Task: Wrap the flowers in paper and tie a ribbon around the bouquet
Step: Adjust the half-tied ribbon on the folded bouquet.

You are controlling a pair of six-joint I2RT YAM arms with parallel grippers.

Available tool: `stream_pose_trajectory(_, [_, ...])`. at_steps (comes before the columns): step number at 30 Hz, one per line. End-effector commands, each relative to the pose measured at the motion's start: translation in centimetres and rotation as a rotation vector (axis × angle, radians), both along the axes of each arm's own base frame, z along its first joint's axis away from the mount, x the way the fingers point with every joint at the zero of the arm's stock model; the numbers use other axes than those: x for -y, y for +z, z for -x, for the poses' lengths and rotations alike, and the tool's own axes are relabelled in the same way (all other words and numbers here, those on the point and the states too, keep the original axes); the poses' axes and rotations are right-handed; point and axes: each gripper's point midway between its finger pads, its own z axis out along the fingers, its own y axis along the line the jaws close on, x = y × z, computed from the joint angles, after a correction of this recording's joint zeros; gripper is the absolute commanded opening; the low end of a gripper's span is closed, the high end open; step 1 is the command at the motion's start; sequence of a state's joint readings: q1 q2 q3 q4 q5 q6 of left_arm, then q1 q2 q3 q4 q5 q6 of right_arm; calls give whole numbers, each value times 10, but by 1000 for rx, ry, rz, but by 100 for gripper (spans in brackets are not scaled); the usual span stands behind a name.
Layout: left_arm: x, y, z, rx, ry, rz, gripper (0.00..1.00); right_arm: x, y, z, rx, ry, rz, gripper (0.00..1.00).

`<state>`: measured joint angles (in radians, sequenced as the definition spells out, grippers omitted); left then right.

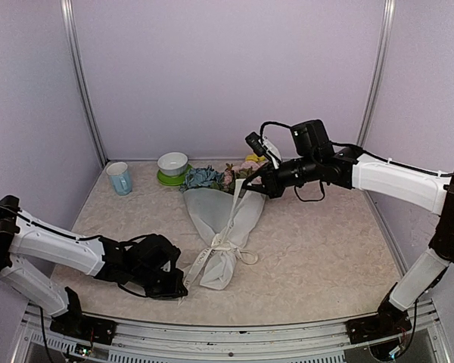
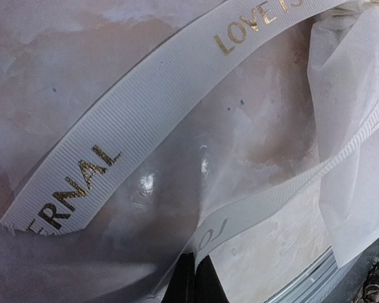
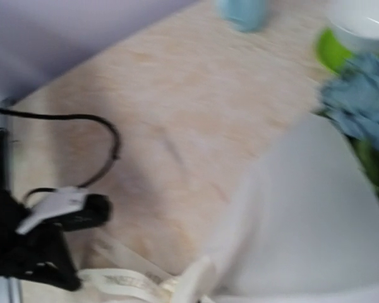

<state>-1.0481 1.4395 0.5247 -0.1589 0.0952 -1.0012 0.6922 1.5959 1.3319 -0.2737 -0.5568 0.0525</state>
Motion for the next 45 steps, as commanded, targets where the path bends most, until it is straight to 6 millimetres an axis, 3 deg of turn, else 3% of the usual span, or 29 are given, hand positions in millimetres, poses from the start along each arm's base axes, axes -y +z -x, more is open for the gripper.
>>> stream_pose_trajectory(1, [-114,-58,51,-183,85,-460,2,-12,12,8,41,69,-66,0])
stream_pose_trajectory(3, [-105,-52,44,-156,114,-405,28,-17,7,11,19,100,-77,0])
stream_pose_trajectory(5, [-106,-42,33,-94,138,-410,46,-20,5,14,5,116,-84,0])
stream_pose_trajectory(7, [-102,-19,13,32,157,-414,68,-22,3,15,11,120,-79,0])
stream_pose_trajectory(9, [-91,15,-9,210,163,-386,81,-25,3,19,17,139,-79,0])
stream_pose_trajectory(11, [-72,53,-29,406,125,-307,88,-29,4,25,18,161,-89,0])
stream_pose_trajectory(15, [-16,121,-61,713,-37,-134,90,-37,-2,29,-5,170,-99,0])
stream_pose_trajectory(18, [24,158,-70,882,-195,-67,93,-44,-2,33,-15,183,-114,0])
stream_pose_trajectory(20, [38,176,-83,1010,-231,-66,99,-49,1,36,-15,197,-132,0])
stream_pose_trajectory(23, [59,202,-114,1118,-219,6,99,-55,3,36,-32,206,-168,0])
stream_pose_trajectory(25, [69,201,-137,1096,-190,34,99,-58,6,33,-40,193,-186,0])
stream_pose_trajectory(30, [83,187,-164,1104,-208,18,89,-59,8,29,-35,177,-202,0])
stream_pose_trajectory(35, [118,199,-146,1116,-361,201,87,-60,-3,22,-55,141,-170,0])
stream_pose_trajectory(41, [127,199,-122,1108,-478,308,91,-61,-4,19,-59,135,-167,0])
stream_pose_trajectory(43, [120,204,-133,1135,-399,285,82,-62,-4,22,-60,158,-169,0])
stream_pose_trajectory(44, [114,208,-145,1147,-329,253,67,-62,-6,24,-65,165,-165,0])
stream_pose_trajectory(45, [109,207,-157,1142,-265,221,46,-62,-9,25,-69,166,-161,0])
